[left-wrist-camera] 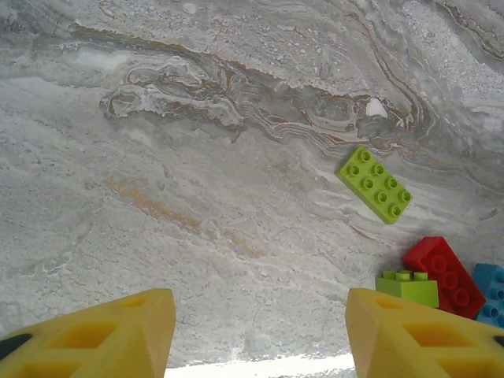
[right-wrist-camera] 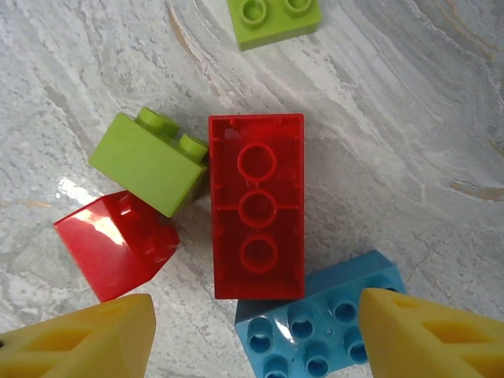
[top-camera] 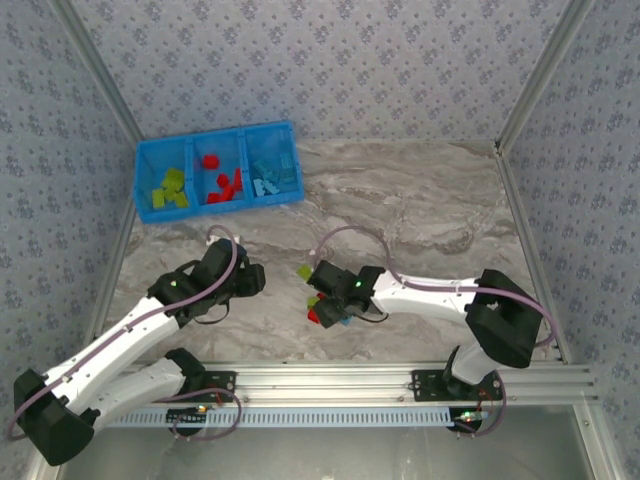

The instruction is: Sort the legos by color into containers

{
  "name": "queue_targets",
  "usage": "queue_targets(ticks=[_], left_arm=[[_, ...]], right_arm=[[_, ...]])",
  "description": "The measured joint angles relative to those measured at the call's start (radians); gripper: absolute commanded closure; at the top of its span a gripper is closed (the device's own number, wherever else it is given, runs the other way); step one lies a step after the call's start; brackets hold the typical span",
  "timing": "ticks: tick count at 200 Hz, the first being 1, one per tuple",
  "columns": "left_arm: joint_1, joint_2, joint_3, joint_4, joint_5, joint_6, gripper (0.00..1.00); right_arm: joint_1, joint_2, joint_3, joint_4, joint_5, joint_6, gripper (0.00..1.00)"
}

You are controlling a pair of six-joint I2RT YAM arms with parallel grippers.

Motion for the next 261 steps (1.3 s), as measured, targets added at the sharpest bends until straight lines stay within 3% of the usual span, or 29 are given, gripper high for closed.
queue_targets(ticks=[35,62,80,129,156,178,206,261], left_arm=[[0.000,-0.007,0.000,-0.001,-0.006,-0.002,0.33],[0.000,-0.015,0.000,-0.001,-0.016,-0.002,0.27],[0.000,-0.018,-0.001,-0.001,-0.019,0.002,0.19],[0.000,-0.053,0.000,-0.011,-0.041,-0.016,0.01],[0.000,-0.107,0.015,-0.051,-0.091,-0.056,0.01],[0.000,-0.167,0.049,-0.099,-0.161,-0.101,0.01],[0.000,-0.248,0.105,-0.152,-0.261,-0.142,0.01],[0.000,-0.301,0.167,-0.226,-0.375,-0.131,0.01]], right_arm=[[-0.002,0.089,0.039,0.004,0.035,-0.028,0.44],[-0.005,0.138,0.069,0.042,0.044,-0.045,0.61],[-0.008,0.154,0.070,0.050,0.044,-0.053,0.73],[-0.027,0.079,0.071,0.039,0.064,-0.045,0.75],[-0.022,-0.031,0.131,0.038,0.100,-0.072,0.74],[-0.018,-0.023,0.252,0.119,0.115,-0.129,0.74],[-0.027,0.134,0.463,0.290,0.123,-0.219,0.75],[-0.113,0.654,0.963,0.485,0.131,-0.393,0.75]])
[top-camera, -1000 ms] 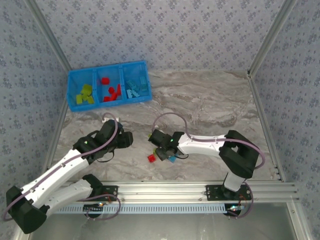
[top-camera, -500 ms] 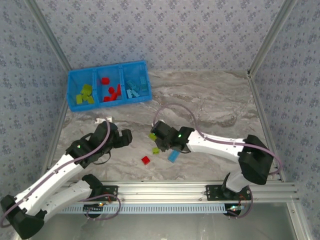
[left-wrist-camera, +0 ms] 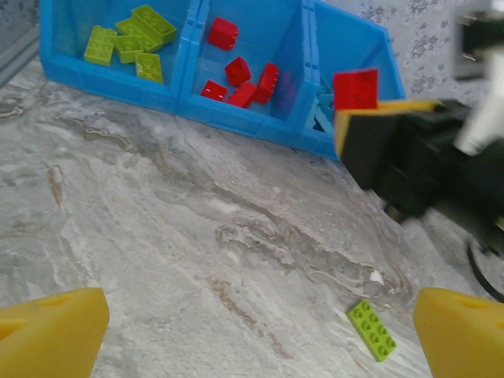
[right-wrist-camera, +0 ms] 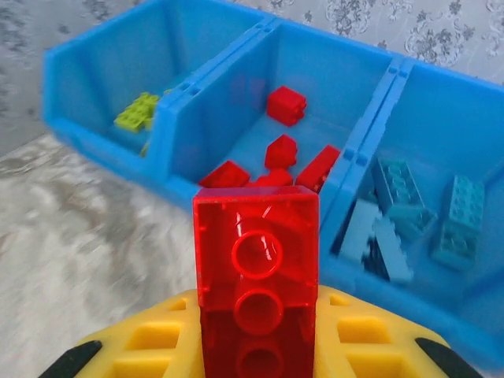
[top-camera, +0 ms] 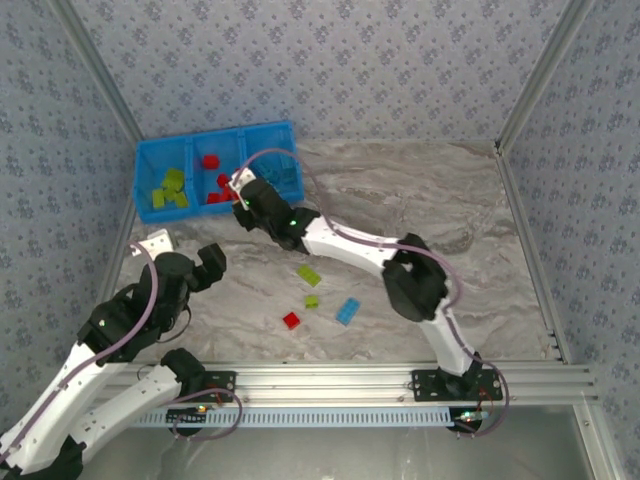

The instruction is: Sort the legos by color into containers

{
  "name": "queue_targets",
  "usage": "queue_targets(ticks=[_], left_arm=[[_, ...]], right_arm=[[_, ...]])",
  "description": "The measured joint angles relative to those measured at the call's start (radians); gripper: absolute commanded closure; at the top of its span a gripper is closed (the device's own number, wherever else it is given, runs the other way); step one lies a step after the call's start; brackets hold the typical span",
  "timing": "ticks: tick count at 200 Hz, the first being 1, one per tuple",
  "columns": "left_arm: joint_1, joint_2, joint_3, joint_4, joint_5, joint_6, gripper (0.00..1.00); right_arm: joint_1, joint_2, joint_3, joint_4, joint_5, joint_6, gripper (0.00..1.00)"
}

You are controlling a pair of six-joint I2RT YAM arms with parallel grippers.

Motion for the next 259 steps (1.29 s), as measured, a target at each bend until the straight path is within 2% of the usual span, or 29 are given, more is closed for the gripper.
queue_targets(ticks=[39,52,65,77,85,152,167,186,221,259], left_arm=[[0.000,0.003,0.000,-0.015,-0.013,0.022,0.01],[0.000,0.003,0.000,-0.015,-0.014,0.028,0.01],[0.000,0.004,0.000,-0.015,-0.014,0.030,0.01],[0.000,0.005,0.000,-0.015,-0.014,0.033,0.01],[0.000,0.007,0.000,-0.015,-0.014,0.035,0.01],[0.000,0.044,-0.013,-0.012,0.011,0.032,0.01],[0.000,0.047,-0.024,-0.010,0.032,0.025,0.01],[0.000,0.062,-0.035,-0.007,0.069,0.008,0.01],[0.000,0.161,-0.053,0.056,0.178,-0.024,0.01],[-0.025,0.416,-0.074,0.216,0.322,-0.109,0.02]], right_arm=[[-0.046,0.370,0.497,-0.058,0.014,-0.115,0.72],[-0.053,0.470,0.647,-0.073,0.018,-0.159,0.66],[-0.057,0.539,0.743,-0.073,0.018,-0.197,0.53],[-0.058,0.566,0.772,-0.070,0.017,-0.223,0.39],[-0.059,0.573,0.776,-0.070,0.016,-0.229,0.36],[-0.049,0.549,0.782,-0.117,-0.006,-0.232,0.36],[-0.038,0.473,0.695,-0.159,-0.014,-0.216,0.34],[-0.024,0.280,0.457,-0.190,-0.034,-0.182,0.32],[-0.028,-0.222,-0.047,-0.233,-0.091,-0.068,0.26],[-0.063,-0.730,-0.485,-0.296,-0.084,0.071,0.21]])
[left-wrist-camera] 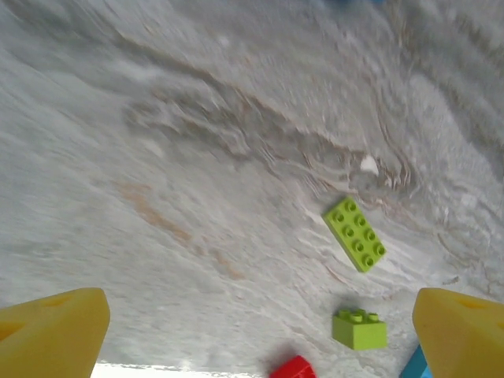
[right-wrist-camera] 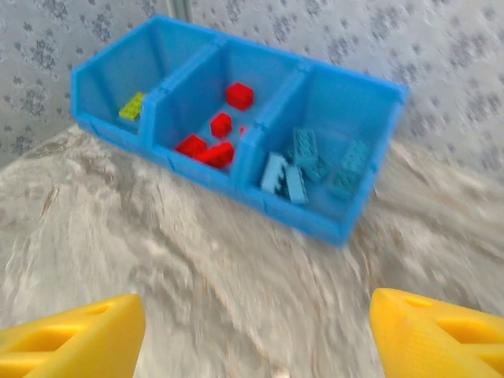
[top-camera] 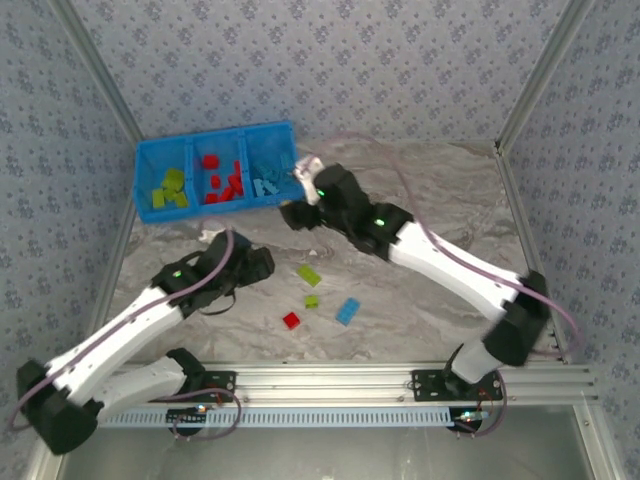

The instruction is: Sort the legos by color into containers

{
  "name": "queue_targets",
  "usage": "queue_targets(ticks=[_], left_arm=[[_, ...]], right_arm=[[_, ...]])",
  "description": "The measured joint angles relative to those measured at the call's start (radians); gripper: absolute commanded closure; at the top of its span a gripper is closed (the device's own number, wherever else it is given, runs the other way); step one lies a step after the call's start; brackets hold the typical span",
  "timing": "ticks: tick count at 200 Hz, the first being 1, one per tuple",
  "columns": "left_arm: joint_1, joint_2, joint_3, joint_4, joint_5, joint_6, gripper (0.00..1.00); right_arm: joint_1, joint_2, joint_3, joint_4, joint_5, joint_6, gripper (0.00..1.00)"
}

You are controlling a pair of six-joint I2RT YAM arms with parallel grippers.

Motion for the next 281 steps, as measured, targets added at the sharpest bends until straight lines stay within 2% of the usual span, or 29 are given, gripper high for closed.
queue_targets(ticks=[24,54,75,104,179,243,281], left_arm=[[-0.055,0.198,0.003,0.065,0.043,-0.105,0.05],[-0.122,0.403,0.064,0.111,0.077,-0.236,0.05],[-0.139,0.514,0.120,0.151,0.089,-0.308,0.07],[-0.137,0.641,0.192,0.171,0.086,-0.365,0.10],[-0.102,0.853,0.350,0.161,0.100,-0.381,0.34],[-0.085,0.871,0.356,0.108,0.117,-0.349,0.67],[-0.079,0.850,0.340,0.117,0.122,-0.312,0.74]], right_arm=[[0.022,-0.225,-0.248,-0.083,0.015,0.109,0.16],[0.034,-0.393,-0.474,-0.221,0.065,0.246,0.09],[0.023,-0.497,-0.549,-0.296,0.108,0.311,0.06],[0.005,-0.599,-0.568,-0.322,0.143,0.357,0.04],[-0.003,-0.618,-0.590,-0.343,0.159,0.386,0.03],[-0.003,-0.618,-0.590,-0.343,0.158,0.406,0.01],[-0.003,-0.618,-0.590,-0.344,0.157,0.414,0.00]])
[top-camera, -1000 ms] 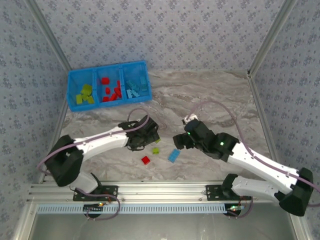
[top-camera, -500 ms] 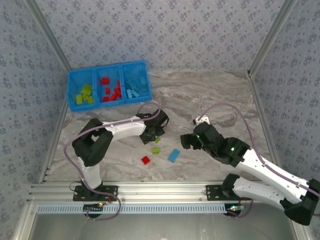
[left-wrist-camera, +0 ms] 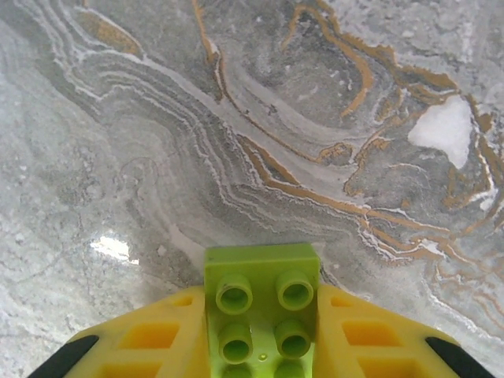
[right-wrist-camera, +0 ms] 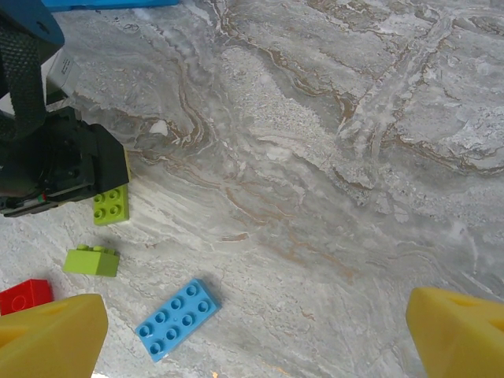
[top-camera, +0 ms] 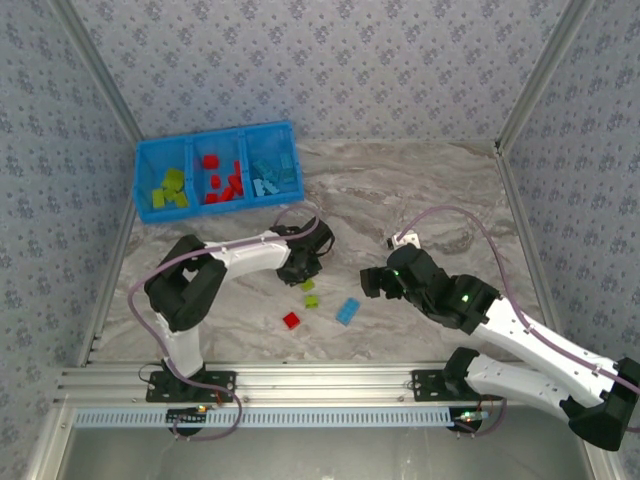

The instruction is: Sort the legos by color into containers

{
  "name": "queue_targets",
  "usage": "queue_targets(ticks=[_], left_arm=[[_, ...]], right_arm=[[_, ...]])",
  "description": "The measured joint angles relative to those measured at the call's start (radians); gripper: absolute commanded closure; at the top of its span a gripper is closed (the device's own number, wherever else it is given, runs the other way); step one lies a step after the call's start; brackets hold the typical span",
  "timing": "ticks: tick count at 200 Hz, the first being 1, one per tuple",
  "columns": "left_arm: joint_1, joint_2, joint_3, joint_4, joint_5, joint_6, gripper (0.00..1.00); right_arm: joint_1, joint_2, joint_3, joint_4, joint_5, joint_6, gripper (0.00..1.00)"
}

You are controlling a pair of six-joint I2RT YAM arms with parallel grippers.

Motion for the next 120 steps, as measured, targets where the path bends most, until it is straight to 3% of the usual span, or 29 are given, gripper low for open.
queue_targets(ticks=[70,90,120], left_arm=[[0.105,-0.222,-0.059,-0.042,-0.079,0.105,0.76],[0.204,-0.324,-0.054,-0.061,-0.128,0.147,0.76],[0.454,-0.377,0.023,-0.087,-0.245,0.227,0.75]], right_arm=[[0.000,0.000,0.000,0.000,0.000,0.014,0.00],[0.000,0.000,0.000,0.000,0.000,0.014,0.00],[0.000,0.000,0.000,0.005,-0.001,0.014,0.00]])
